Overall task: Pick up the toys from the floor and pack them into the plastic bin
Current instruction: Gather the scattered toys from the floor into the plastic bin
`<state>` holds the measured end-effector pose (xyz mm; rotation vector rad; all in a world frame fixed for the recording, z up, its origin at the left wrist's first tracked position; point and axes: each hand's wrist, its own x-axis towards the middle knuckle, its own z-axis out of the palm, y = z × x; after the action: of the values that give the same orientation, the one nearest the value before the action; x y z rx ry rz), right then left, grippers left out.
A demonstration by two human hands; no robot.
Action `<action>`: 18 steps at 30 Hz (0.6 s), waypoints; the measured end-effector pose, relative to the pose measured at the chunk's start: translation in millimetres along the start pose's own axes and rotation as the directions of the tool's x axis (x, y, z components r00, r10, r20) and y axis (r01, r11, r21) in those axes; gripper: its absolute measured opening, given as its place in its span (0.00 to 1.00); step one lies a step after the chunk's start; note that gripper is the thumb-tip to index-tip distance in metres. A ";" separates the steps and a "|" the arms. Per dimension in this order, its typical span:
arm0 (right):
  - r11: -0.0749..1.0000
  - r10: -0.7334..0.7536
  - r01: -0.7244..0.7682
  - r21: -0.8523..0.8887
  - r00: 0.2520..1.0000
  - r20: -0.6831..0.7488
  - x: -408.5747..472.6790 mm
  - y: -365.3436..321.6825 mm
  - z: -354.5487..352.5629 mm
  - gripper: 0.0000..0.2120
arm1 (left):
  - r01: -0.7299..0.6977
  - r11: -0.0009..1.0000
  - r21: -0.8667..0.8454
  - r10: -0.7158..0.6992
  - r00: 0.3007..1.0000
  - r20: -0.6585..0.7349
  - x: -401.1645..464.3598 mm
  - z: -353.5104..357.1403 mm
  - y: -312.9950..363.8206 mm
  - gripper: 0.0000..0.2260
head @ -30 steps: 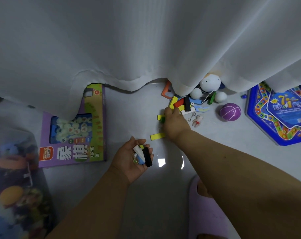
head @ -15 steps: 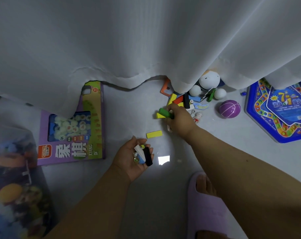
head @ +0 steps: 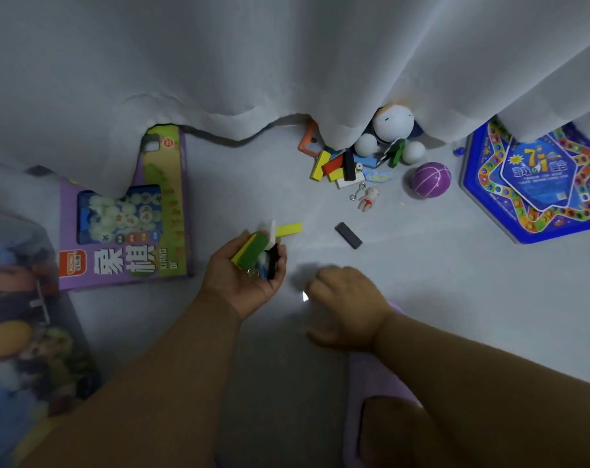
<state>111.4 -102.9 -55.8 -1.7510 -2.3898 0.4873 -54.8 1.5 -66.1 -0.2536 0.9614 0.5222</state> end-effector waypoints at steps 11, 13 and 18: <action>0.992 -0.009 -0.078 0.101 0.749 0.662 -16.0 -22.7 36.6 0.16 | -0.038 0.999 0.032 0.040 0.997 -0.070 -26.4 -22.2 -4.3 0.15; 0.941 0.116 -0.266 0.208 0.833 0.541 -0.4 -16.4 33.6 0.14 | -0.046 0.999 0.017 0.047 0.996 -0.079 -29.3 -25.3 -0.8 0.16; 0.833 0.444 -0.481 0.275 0.876 0.189 66.0 3.5 6.3 0.10 | -0.082 0.997 0.003 0.082 0.988 -0.133 -29.6 -31.4 8.3 0.14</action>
<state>92.1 -40.7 -68.1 -2.1849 -1.7908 0.9964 -95.2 -14.2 -58.8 -0.2541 1.1040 0.5878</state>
